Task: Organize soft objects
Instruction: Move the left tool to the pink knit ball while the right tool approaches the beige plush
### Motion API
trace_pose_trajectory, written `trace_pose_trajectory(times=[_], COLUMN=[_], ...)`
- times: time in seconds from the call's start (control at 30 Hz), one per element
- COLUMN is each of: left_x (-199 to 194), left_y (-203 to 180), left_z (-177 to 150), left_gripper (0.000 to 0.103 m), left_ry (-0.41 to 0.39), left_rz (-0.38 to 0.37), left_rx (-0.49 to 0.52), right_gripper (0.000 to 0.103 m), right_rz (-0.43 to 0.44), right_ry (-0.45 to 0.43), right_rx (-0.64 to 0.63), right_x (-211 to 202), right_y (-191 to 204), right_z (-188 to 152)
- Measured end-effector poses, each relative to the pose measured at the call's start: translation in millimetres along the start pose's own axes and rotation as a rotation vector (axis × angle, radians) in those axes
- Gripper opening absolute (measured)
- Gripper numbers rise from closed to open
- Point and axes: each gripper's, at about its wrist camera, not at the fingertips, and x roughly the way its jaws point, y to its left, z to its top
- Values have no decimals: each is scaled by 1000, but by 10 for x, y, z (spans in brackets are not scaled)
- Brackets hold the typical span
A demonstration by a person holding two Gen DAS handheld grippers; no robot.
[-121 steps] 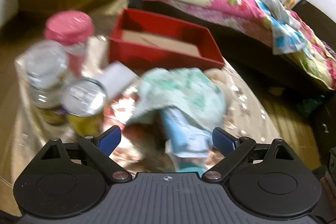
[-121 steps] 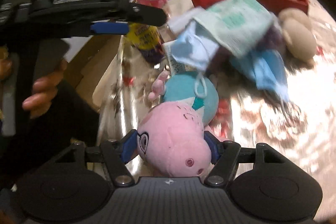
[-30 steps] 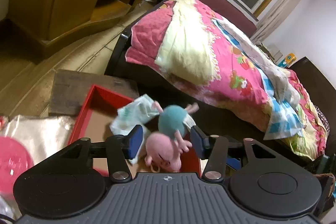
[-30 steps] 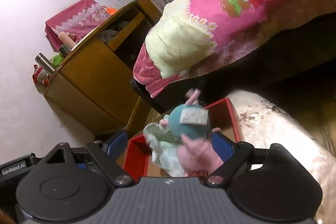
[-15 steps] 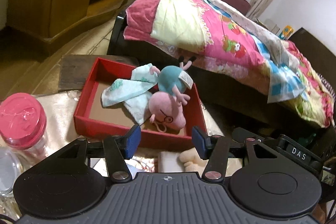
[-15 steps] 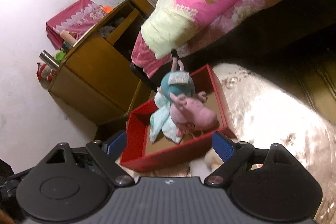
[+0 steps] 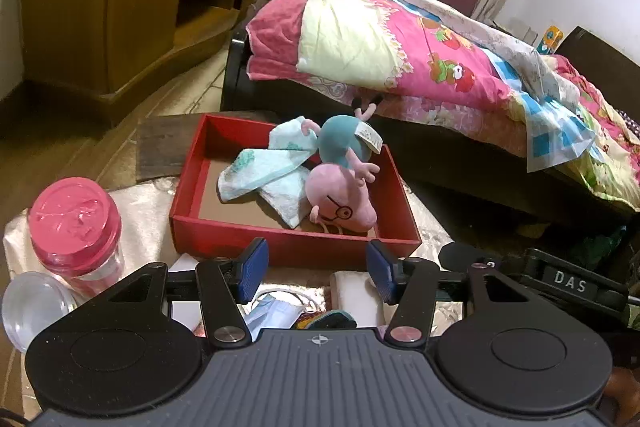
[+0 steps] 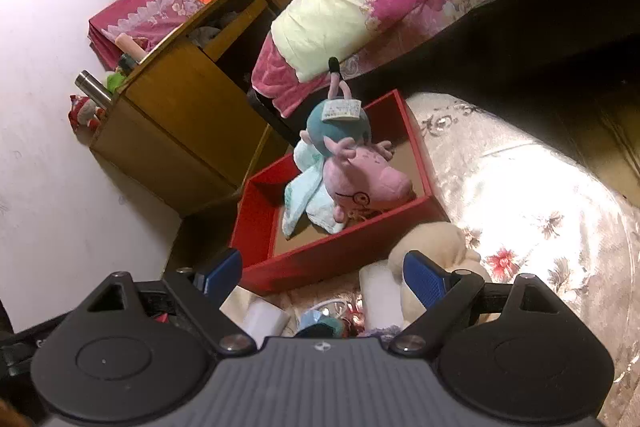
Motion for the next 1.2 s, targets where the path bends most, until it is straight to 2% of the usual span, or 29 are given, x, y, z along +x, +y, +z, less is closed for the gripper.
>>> trace_pose_trajectory(times=[0.67, 1.2], left_x=[-38, 22], left_y=[-141, -245], left_z=[-109, -282], left_gripper=[62, 68], left_ry=[-30, -9], left_rz=[80, 129], left_rx=[108, 186], right_gripper=[61, 62], right_rz=[-20, -35], right_ry=[28, 52], right_rx=[-12, -32], right_x=[48, 83], right_y=[-12, -61], right_z=[-84, -100])
